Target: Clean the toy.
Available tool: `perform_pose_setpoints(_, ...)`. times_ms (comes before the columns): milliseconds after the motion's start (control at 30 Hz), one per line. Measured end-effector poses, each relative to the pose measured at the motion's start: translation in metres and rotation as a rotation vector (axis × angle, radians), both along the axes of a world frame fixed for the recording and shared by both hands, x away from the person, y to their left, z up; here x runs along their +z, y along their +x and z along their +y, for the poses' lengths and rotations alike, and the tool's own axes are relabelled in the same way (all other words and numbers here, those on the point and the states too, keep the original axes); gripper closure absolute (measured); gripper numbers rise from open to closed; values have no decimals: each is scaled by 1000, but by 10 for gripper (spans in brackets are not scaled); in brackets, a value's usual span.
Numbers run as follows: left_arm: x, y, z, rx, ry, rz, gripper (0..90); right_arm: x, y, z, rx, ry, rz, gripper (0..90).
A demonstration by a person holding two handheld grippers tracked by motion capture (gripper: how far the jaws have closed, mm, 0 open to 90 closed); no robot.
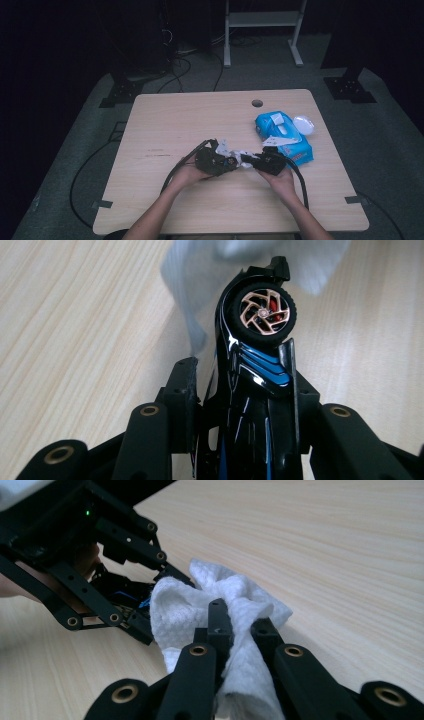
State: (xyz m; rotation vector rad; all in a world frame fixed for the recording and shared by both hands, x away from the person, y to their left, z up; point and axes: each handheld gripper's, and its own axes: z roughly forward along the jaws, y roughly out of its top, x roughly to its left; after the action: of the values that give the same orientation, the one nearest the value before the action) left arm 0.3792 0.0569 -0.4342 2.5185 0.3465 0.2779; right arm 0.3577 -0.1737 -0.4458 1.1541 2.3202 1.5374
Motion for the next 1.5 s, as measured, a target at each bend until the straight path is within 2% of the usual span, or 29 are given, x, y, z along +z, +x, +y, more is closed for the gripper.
perform_pose_setpoints(100,4,-3,4,-9,-44,-16,578,5,1,-8,-1,31,4,832)
perform_pose_setpoints(167,8,-6,5,-20,-59,-35,578,9,0,-10,3,50,-5,832)
perform_pose_setpoints(300,13,-11,2,-46,-76,-71,579,23,-6,-6,62,83,-39,832)
perform_pose_setpoints(367,15,-14,0,-62,-77,-92,579,28,-9,-2,86,80,-63,832)
perform_pose_setpoints(433,18,-16,0,-74,-97,-104,579,32,-12,2,102,53,-86,832)
perform_pose_setpoints(500,23,-18,3,-78,-121,-115,580,31,-12,0,97,61,-90,832)
perform_pose_setpoints(533,23,-18,3,-78,-121,-115,580,31,-12,0,97,61,-90,832)
perform_pose_setpoints(600,26,-17,8,-74,-160,-94,581,30,-10,-6,77,62,-85,832)
perform_pose_setpoints(700,27,-16,11,-71,-186,-94,580,25,-6,-13,62,95,-57,832)
perform_pose_setpoints(767,27,-14,13,-71,-224,-70,580,22,-4,-14,51,46,-57,832)
perform_pose_setpoints(867,26,-15,14,-68,-225,-73,580,17,-3,-14,53,65,-33,833)
perform_pose_setpoints(1033,26,-14,15,-74,-228,-69,580,27,-7,-12,52,84,-61,834)
perform_pose_setpoints(1133,27,-15,13,-75,-232,-80,581,33,-9,-12,61,125,-73,833)
perform_pose_setpoints(1233,28,-16,14,-78,-257,-88,582,38,-12,-11,67,146,-88,833)
perform_pose_setpoints(1300,29,-15,17,-74,-293,-83,582,38,-11,-13,57,148,-97,833)
perform_pose_setpoints(1367,30,-15,19,-63,-316,-81,582,36,-9,-16,51,159,-81,833)
perform_pose_setpoints(1433,32,-14,22,-62,-334,-76,582,31,-7,-18,42,145,-67,833)
perform_pose_setpoints(1500,33,-14,23,-59,-336,-78,582,24,-5,-17,41,145,-40,833)
